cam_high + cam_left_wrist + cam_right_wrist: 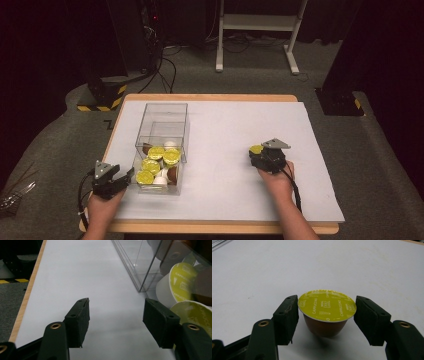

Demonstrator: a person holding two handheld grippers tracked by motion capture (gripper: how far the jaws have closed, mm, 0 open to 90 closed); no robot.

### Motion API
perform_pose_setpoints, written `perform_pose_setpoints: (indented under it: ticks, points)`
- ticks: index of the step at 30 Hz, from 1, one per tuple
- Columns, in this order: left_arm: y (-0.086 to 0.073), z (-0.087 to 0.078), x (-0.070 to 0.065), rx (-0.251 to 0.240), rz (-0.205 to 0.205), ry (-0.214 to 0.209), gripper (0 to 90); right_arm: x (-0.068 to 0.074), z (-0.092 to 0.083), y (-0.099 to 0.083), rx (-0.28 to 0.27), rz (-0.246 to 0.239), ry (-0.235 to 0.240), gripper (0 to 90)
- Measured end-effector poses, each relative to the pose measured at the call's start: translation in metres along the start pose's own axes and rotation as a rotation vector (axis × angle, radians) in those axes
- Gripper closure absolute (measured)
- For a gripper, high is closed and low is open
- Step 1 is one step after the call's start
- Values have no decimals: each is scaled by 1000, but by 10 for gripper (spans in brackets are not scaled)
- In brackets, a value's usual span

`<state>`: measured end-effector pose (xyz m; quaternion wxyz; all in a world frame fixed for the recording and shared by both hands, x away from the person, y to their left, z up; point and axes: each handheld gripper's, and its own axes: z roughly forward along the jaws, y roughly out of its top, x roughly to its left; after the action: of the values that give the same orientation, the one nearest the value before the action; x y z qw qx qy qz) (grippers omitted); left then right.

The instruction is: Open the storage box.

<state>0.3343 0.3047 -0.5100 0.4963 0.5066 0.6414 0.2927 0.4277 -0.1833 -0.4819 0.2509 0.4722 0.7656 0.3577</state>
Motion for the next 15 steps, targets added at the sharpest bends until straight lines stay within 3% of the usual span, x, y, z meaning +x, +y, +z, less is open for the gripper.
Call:
perform_pose_setpoints:
  ticks: [8, 15]
  points:
    - [0, 0, 0, 3, -1, -2, 386, 1, -1, -3, 7, 6, -2, 380]
    - [0, 0, 0, 6, 4, -1, 386, 2, -4, -2, -1, 10, 7, 327]
